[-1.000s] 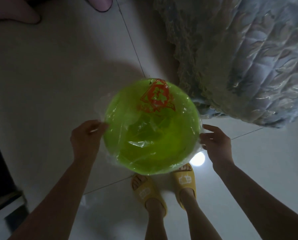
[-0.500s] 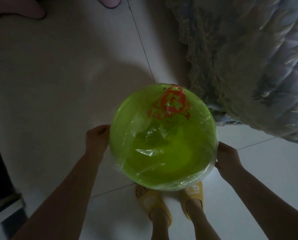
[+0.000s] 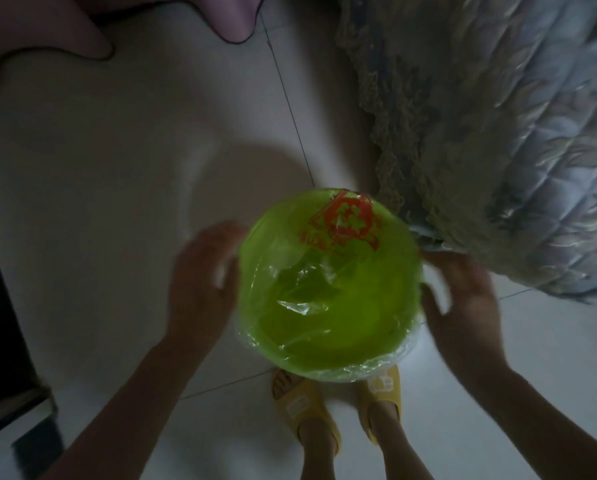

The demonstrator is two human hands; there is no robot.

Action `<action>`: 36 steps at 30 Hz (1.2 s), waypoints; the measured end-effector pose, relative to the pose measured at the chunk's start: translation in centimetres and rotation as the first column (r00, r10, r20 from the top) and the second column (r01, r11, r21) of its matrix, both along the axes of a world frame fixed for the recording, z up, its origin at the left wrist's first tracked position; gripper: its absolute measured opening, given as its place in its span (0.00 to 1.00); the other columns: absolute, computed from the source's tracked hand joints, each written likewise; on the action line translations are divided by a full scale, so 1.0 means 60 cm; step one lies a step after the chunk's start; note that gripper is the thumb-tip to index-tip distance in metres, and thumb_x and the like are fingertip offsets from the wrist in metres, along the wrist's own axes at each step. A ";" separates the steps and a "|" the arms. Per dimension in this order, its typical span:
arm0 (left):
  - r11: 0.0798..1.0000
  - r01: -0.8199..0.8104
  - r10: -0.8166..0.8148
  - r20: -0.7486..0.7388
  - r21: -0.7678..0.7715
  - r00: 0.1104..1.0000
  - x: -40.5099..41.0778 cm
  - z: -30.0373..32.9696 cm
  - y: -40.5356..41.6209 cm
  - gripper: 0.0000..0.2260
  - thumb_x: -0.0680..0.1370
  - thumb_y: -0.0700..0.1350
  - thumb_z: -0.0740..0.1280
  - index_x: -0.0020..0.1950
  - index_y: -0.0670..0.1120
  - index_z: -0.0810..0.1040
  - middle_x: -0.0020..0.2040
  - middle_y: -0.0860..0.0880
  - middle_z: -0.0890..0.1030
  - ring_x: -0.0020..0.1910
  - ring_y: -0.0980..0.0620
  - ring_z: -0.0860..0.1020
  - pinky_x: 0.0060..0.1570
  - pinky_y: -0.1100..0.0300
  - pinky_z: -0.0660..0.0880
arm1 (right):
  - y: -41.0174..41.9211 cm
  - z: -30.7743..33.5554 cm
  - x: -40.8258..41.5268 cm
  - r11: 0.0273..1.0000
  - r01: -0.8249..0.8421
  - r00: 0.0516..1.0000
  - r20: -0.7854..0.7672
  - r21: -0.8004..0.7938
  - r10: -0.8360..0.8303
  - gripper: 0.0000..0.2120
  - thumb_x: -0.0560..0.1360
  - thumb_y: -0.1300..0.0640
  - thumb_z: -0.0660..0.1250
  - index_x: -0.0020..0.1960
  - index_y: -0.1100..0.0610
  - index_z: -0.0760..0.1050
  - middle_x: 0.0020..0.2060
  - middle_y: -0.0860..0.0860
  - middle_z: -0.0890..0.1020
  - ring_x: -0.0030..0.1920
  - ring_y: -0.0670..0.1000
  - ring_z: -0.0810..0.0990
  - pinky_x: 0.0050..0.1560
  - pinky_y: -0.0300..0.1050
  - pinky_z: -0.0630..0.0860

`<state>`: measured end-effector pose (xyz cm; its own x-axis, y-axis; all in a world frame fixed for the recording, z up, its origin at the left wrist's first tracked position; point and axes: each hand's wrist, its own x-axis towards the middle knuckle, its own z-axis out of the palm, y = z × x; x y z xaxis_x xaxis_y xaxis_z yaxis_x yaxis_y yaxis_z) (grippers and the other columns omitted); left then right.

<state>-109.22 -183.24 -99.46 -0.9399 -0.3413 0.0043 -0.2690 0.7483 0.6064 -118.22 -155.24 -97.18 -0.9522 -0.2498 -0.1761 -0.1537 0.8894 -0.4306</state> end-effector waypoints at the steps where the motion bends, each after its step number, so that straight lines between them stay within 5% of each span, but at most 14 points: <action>1: 0.961 0.246 -0.241 0.053 -0.129 0.969 -0.007 0.003 0.024 0.20 0.72 0.44 0.66 0.64 0.44 0.74 0.63 0.46 0.77 0.61 0.49 0.74 0.64 0.57 0.67 | -0.016 0.004 0.005 0.971 -0.221 0.974 -0.033 0.092 0.225 0.26 0.62 0.68 0.76 0.59 0.61 0.77 0.55 0.62 0.81 0.54 0.64 0.79 0.55 0.54 0.74; 3: 0.821 0.518 -0.432 0.332 -0.239 0.839 -0.018 -0.002 0.062 0.36 0.67 0.56 0.72 0.72 0.46 0.65 0.72 0.44 0.69 0.70 0.44 0.68 0.69 0.47 0.63 | -0.044 -0.005 0.013 0.792 -0.533 0.844 0.117 0.297 0.523 0.39 0.58 0.55 0.81 0.66 0.61 0.71 0.65 0.63 0.74 0.64 0.66 0.74 0.63 0.62 0.70; 5: 0.750 0.622 -0.396 0.601 -0.224 0.694 -0.021 -0.020 0.071 0.50 0.64 0.65 0.70 0.76 0.46 0.48 0.78 0.42 0.52 0.76 0.43 0.51 0.73 0.44 0.44 | -0.055 -0.025 0.015 0.613 -0.688 0.725 0.388 0.388 0.569 0.53 0.61 0.42 0.77 0.74 0.62 0.53 0.75 0.65 0.54 0.74 0.67 0.54 0.72 0.65 0.53; 7: 0.700 0.667 -0.316 0.726 -0.257 0.611 -0.021 -0.043 0.064 0.56 0.62 0.68 0.69 0.75 0.47 0.38 0.78 0.40 0.41 0.76 0.42 0.41 0.69 0.45 0.31 | -0.050 -0.052 0.020 0.510 -0.742 0.669 0.528 0.436 0.522 0.57 0.65 0.37 0.71 0.75 0.63 0.39 0.74 0.67 0.40 0.74 0.68 0.41 0.73 0.64 0.42; 12: 0.571 0.756 -0.178 0.850 -0.321 0.495 -0.029 -0.073 0.072 0.60 0.60 0.75 0.64 0.74 0.45 0.35 0.76 0.37 0.36 0.75 0.39 0.37 0.62 0.40 0.25 | -0.062 -0.090 0.017 0.396 -0.743 0.669 0.594 0.539 0.447 0.56 0.67 0.32 0.65 0.74 0.60 0.36 0.74 0.69 0.39 0.73 0.70 0.39 0.73 0.64 0.40; 15: 0.646 0.686 -0.216 0.781 -0.335 0.586 -0.029 -0.067 0.088 0.58 0.60 0.73 0.66 0.75 0.46 0.38 0.75 0.39 0.35 0.75 0.39 0.39 0.63 0.40 0.21 | -0.080 -0.080 0.030 0.445 -0.690 0.724 0.527 0.571 0.446 0.52 0.68 0.34 0.66 0.75 0.61 0.42 0.75 0.66 0.46 0.74 0.68 0.44 0.73 0.65 0.43; 18: 0.645 0.698 -0.380 0.662 -0.311 0.646 -0.017 -0.051 0.104 0.52 0.59 0.70 0.69 0.75 0.46 0.55 0.77 0.41 0.50 0.76 0.41 0.50 0.70 0.43 0.33 | -0.093 -0.071 0.046 0.553 -0.635 0.758 0.298 0.538 0.580 0.46 0.61 0.37 0.73 0.72 0.57 0.63 0.72 0.60 0.67 0.73 0.62 0.62 0.71 0.60 0.60; 21: 0.636 0.742 -0.411 0.721 -0.212 0.558 0.000 -0.058 0.109 0.48 0.65 0.70 0.66 0.75 0.51 0.46 0.76 0.41 0.38 0.73 0.39 0.34 0.66 0.40 0.24 | -0.088 -0.094 0.063 0.519 -0.765 0.643 0.439 0.380 0.627 0.51 0.66 0.37 0.70 0.76 0.55 0.43 0.76 0.61 0.45 0.74 0.67 0.41 0.71 0.67 0.41; 23: 0.698 0.685 -0.306 0.776 -0.211 0.551 0.003 -0.078 0.107 0.49 0.65 0.72 0.63 0.74 0.56 0.39 0.74 0.42 0.30 0.68 0.37 0.26 0.61 0.39 0.21 | -0.082 -0.119 0.063 0.522 -0.761 0.646 0.516 0.385 0.562 0.53 0.67 0.34 0.67 0.75 0.50 0.35 0.76 0.60 0.37 0.73 0.68 0.35 0.69 0.72 0.42; 31: 0.639 0.733 -0.164 0.889 -0.234 0.428 0.000 -0.121 0.122 0.49 0.62 0.77 0.58 0.73 0.59 0.37 0.70 0.40 0.25 0.64 0.31 0.23 0.59 0.33 0.24 | -0.079 -0.173 0.057 0.465 -0.770 0.628 0.651 0.438 0.426 0.50 0.67 0.28 0.60 0.73 0.44 0.31 0.75 0.60 0.34 0.71 0.73 0.35 0.68 0.74 0.40; 36: 0.718 0.676 -0.308 0.794 -0.169 0.525 -0.009 -0.074 0.126 0.48 0.64 0.74 0.60 0.75 0.54 0.44 0.77 0.41 0.37 0.75 0.36 0.37 0.61 0.37 0.22 | -0.093 -0.125 0.059 0.529 -0.746 0.651 0.612 0.404 0.449 0.45 0.72 0.33 0.59 0.74 0.47 0.33 0.76 0.59 0.39 0.74 0.68 0.37 0.71 0.68 0.39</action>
